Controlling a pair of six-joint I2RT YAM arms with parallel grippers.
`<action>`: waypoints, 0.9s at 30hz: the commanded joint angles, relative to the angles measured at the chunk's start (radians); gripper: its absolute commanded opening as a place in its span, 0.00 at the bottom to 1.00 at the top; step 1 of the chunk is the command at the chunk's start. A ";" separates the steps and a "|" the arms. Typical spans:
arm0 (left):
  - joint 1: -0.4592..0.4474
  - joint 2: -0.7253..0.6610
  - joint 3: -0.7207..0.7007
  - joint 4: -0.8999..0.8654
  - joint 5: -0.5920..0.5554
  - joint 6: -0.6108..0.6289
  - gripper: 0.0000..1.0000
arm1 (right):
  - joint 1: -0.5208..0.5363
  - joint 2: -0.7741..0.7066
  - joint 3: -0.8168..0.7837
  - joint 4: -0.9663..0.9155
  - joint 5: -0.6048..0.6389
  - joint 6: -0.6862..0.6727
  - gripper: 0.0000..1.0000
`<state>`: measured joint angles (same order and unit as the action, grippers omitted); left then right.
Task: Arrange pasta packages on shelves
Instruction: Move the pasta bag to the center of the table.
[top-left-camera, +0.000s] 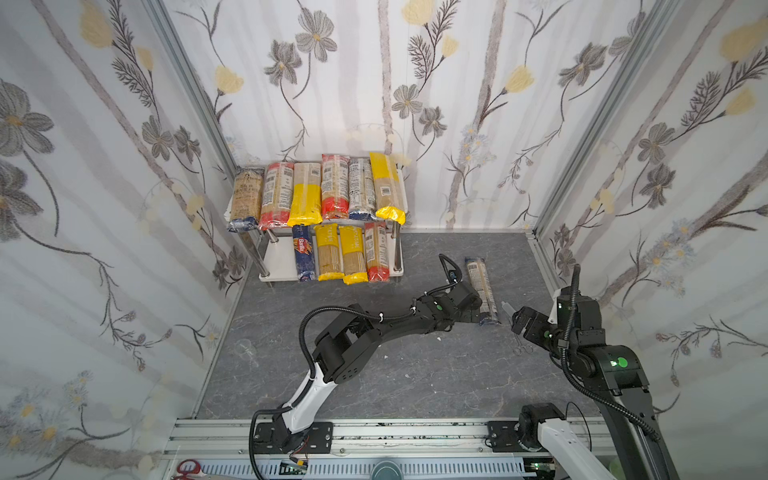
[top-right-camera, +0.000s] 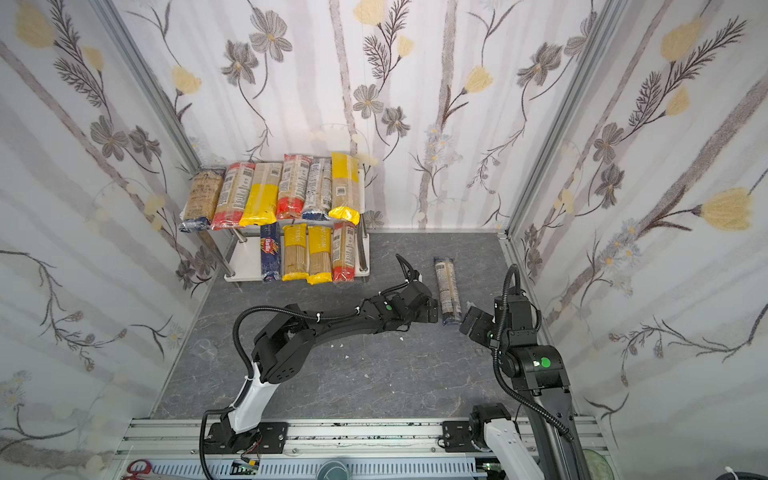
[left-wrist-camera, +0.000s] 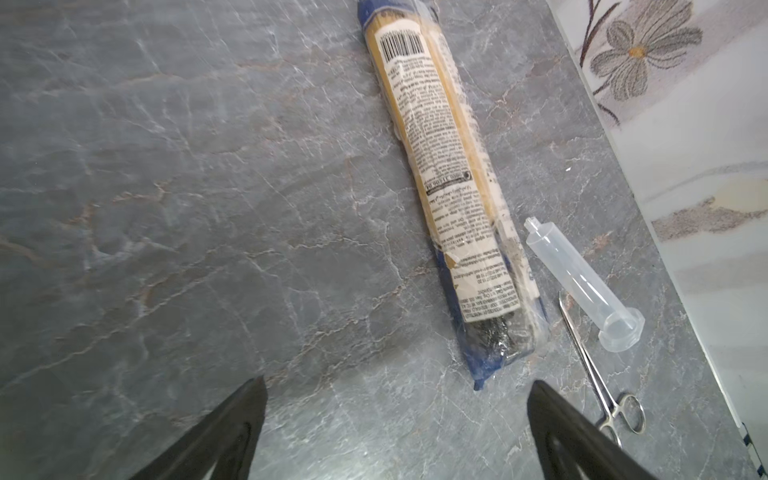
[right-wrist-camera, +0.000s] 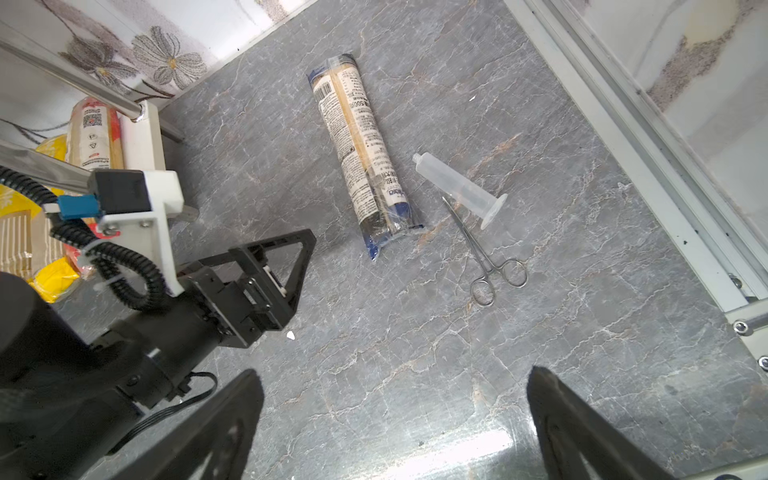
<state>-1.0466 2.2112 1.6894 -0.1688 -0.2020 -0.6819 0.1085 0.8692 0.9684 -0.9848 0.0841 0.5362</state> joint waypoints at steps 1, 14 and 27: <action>-0.007 0.037 0.044 -0.026 -0.058 -0.027 1.00 | -0.015 -0.005 0.006 0.000 -0.007 -0.047 1.00; -0.081 0.207 0.286 -0.081 -0.105 -0.032 1.00 | -0.044 -0.060 -0.036 -0.018 -0.045 -0.097 1.00; -0.113 0.445 0.575 -0.288 -0.176 -0.011 1.00 | -0.041 -0.084 -0.027 -0.039 -0.059 -0.099 1.00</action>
<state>-1.1587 2.6312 2.2486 -0.3714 -0.3611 -0.6846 0.0666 0.7883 0.9360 -1.0351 0.0246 0.4435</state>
